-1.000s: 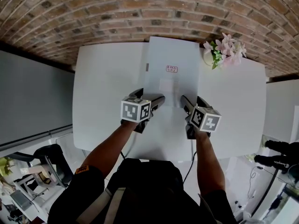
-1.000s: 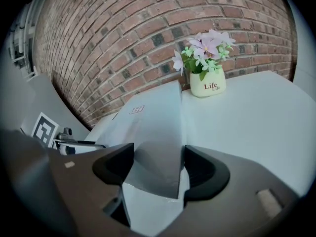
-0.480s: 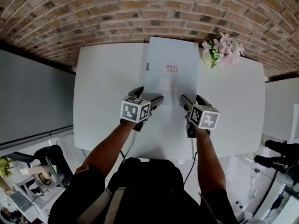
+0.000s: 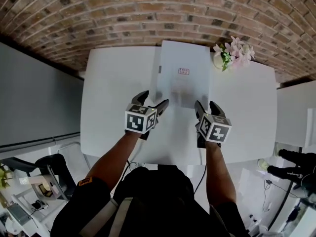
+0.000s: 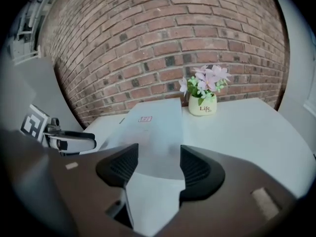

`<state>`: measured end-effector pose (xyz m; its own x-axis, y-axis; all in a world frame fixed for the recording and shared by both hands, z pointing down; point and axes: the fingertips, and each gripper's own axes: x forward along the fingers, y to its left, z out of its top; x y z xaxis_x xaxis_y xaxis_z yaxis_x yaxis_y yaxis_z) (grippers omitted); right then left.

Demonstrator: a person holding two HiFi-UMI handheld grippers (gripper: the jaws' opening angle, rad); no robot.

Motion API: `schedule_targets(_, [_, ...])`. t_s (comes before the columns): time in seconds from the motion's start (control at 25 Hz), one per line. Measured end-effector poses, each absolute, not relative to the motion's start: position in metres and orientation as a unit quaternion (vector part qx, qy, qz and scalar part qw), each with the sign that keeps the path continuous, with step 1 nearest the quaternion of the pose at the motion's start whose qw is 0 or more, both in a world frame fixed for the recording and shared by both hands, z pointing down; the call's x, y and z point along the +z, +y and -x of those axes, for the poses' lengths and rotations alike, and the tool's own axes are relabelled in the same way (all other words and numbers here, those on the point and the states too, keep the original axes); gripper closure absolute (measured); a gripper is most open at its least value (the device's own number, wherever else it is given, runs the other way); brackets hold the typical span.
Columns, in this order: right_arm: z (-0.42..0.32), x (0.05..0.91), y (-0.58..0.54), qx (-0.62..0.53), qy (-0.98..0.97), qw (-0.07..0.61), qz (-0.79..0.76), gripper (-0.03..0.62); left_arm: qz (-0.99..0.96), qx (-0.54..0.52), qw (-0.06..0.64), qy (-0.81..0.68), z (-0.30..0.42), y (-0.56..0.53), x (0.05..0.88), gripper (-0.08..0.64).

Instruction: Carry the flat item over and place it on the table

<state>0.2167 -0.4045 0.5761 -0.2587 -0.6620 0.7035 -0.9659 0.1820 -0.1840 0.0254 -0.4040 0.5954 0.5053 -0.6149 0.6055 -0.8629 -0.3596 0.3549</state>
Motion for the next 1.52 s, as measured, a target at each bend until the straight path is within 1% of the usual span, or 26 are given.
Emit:
schedule_targets(0.08, [-0.211,0.563,-0.397,0.300,-0.732,0.239,-0.563,0.344,-0.803,0.184,0.323,-0.465,-0.023,-0.397,0.584,0.187])
schedule_targets(0.2, [-0.202,0.547,-0.386,0.280,-0.735,0.238,-0.570,0.390,-0.803,0.187,0.308,-0.475,-0.021,-0.386,0.564,0.250])
schedule_targets(0.32, [-0.192,0.532,-0.373,0.270,-0.735,0.227,-0.579,0.444,-0.805,0.186,0.294,-0.481,-0.021,-0.373,0.546,0.330])
schedule_targets(0.48, [-0.180,0.516,-0.350,0.273,-0.730,0.204,-0.592,0.491,-0.812,0.184,0.282,-0.477,-0.023,-0.351,0.526,0.410])
schedule_targets(0.6, [-0.171,0.504,-0.332,0.271,-0.729,0.191,-0.599,0.529,-0.819,0.187,0.265,-0.473,-0.023,-0.332,0.510,0.490])
schedule_targets(0.68, [-0.161,0.497,-0.320,0.262,-0.737,0.187,-0.594,0.538,-0.821,0.188,0.253,-0.476,-0.020,-0.319,0.502,0.550])
schedule_targets(0.92, [-0.142,0.475,-0.284,0.245,-0.740,0.169,-0.603,0.591,-0.826,0.188,0.227,-0.481,-0.004,-0.280,0.483,0.554])
schedule_targets(1.52, [-0.089,0.446,-0.202,0.226,-0.747,0.139,-0.609,0.591,-0.845,0.165,0.180,-0.475,0.035,-0.210,0.455,0.555])
